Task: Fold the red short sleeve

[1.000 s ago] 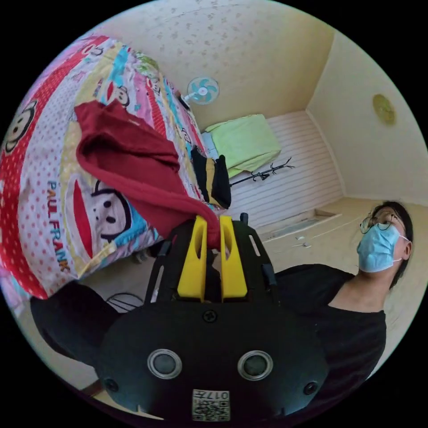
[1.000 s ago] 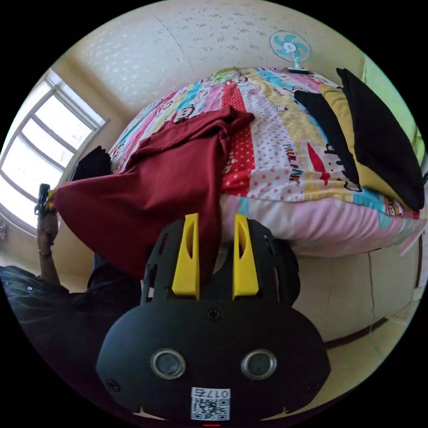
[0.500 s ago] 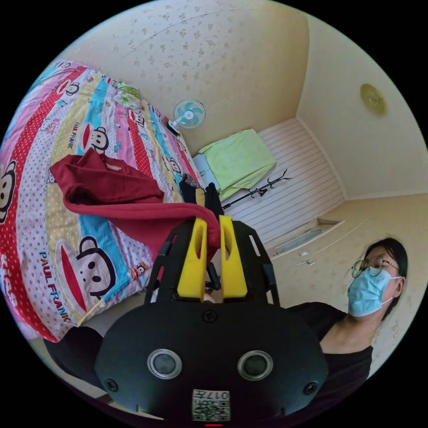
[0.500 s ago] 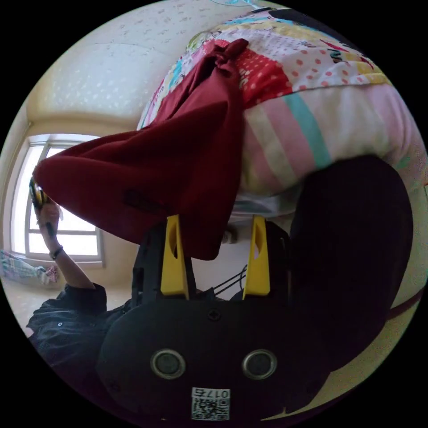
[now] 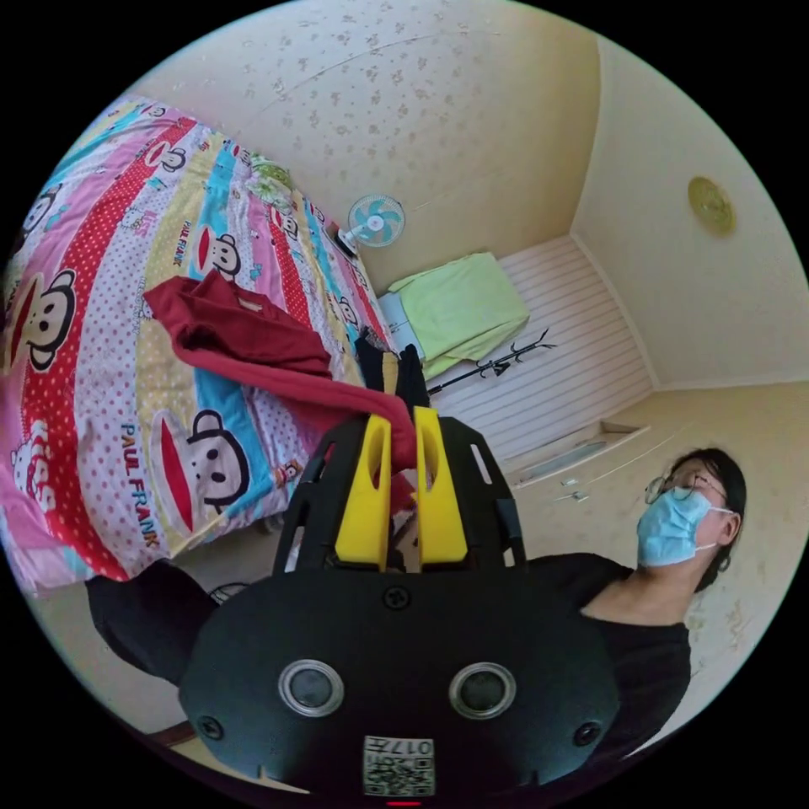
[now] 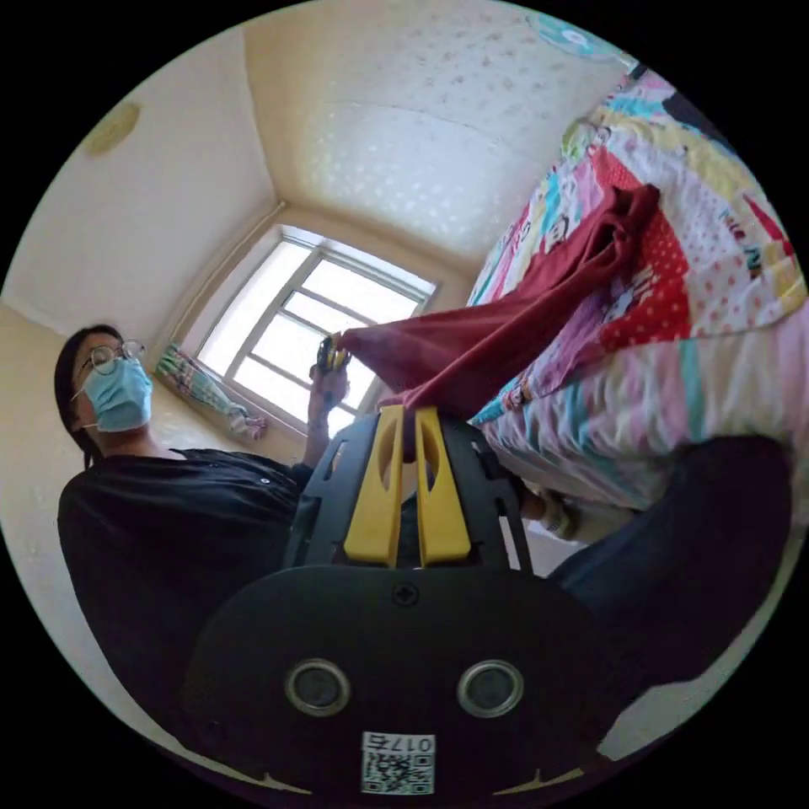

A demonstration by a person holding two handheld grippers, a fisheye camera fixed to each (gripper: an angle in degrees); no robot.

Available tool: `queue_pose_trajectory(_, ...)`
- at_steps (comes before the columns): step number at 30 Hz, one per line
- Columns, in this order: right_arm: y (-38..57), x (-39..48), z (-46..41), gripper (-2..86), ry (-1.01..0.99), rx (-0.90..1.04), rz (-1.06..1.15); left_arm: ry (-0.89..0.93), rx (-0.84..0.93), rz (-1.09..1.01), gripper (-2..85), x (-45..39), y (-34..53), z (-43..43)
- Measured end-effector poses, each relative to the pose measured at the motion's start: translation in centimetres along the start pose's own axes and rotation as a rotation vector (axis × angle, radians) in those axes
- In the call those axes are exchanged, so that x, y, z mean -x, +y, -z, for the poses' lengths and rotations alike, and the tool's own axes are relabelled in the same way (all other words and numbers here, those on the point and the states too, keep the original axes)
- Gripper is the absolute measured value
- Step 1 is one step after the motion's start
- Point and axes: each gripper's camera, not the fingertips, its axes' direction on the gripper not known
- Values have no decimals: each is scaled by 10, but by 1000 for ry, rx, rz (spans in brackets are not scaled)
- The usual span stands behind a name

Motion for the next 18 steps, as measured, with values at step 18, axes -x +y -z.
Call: queue_pose_trajectory(18, -198, 44, -42, 40, 240, -44, 163, -8, -9, 211, 61, 74, -61, -2)
